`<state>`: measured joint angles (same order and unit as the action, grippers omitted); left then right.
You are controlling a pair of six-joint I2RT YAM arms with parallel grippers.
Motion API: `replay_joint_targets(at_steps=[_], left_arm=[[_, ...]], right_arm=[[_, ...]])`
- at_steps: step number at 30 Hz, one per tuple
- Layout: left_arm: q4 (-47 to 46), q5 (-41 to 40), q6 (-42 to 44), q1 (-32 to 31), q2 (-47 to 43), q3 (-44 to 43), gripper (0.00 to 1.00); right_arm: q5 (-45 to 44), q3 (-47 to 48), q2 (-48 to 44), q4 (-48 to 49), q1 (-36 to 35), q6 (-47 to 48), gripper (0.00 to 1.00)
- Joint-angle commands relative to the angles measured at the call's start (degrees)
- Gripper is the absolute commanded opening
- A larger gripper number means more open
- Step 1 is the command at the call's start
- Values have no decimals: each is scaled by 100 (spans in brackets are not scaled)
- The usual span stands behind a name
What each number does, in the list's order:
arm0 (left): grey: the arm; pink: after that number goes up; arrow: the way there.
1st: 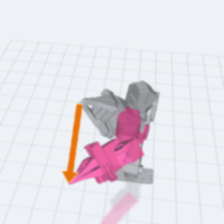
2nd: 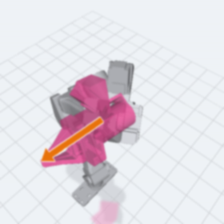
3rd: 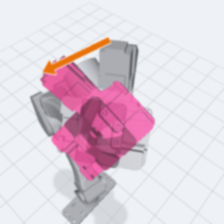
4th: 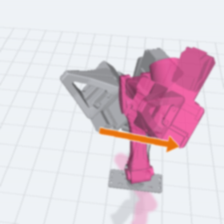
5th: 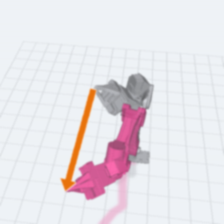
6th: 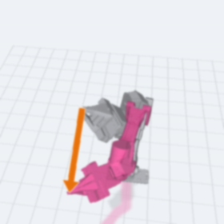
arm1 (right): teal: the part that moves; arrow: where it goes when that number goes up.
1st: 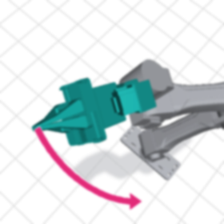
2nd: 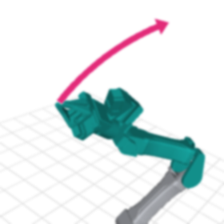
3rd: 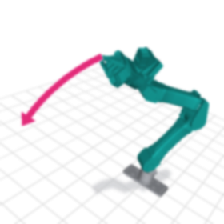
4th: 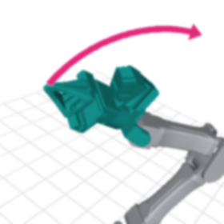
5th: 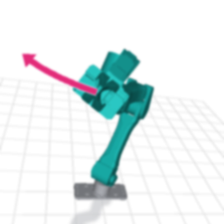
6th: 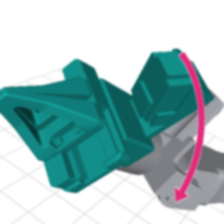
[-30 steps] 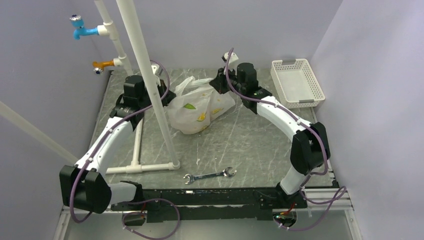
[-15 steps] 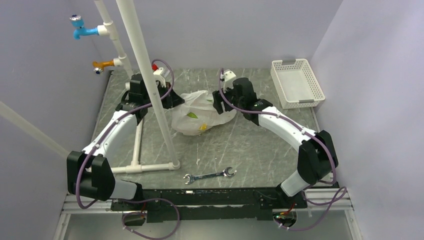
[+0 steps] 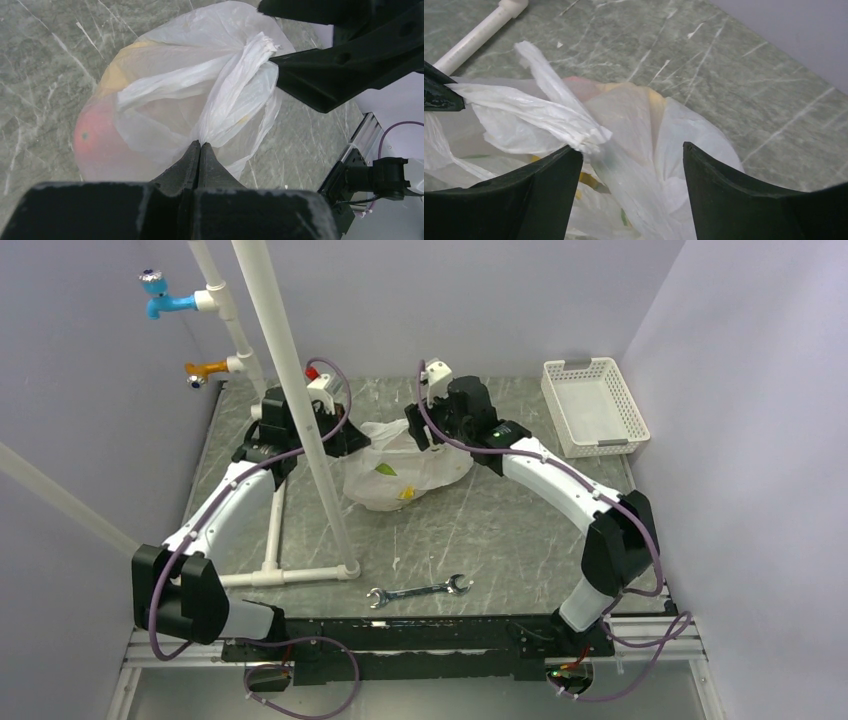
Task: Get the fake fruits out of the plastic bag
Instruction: Untie the plastic bag at the center of the board, then adjust the plastic bag at the center of the board.
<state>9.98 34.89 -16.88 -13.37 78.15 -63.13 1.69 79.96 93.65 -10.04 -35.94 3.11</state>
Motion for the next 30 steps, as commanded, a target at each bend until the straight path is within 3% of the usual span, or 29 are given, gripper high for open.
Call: replay_joint_targets(at_steps=[1, 5, 9, 11, 14, 16, 19, 22, 26, 30], left_arm=[[38, -124, 201, -91, -222, -197, 0], [-6, -240, 168, -111, -263, -146, 0], [-6, -233, 176, -122, -236, -147, 9], [23, -172, 204, -122, -190, -181, 20], [130, 21, 300, -122, -105, -314, 43], [243, 134, 362, -116, -47, -429, 57], [503, 169, 545, -135, 26, -664, 70], [621, 106, 554, -140, 157, -901, 74], [1089, 338, 623, -204, 671, -1543, 72], [1514, -92, 618, -266, 958, -1978, 78]], right_arm=[[693, 197, 186, 139, -55, 138, 73], [859, -75, 162, 457, -76, -13, 72], [948, -72, 265, 497, -77, -27, 68], [1026, -29, 306, 471, -78, 16, 59], [1129, -28, 306, 493, -82, 39, 33], [1228, -88, 264, 552, -88, 51, 23], [1390, -181, 177, 620, -84, 83, 12], [1478, -177, 178, 641, -88, 53, 4], [1617, -198, 217, 726, -94, -15, 2], [1656, -318, 182, 859, -92, -81, 1]])
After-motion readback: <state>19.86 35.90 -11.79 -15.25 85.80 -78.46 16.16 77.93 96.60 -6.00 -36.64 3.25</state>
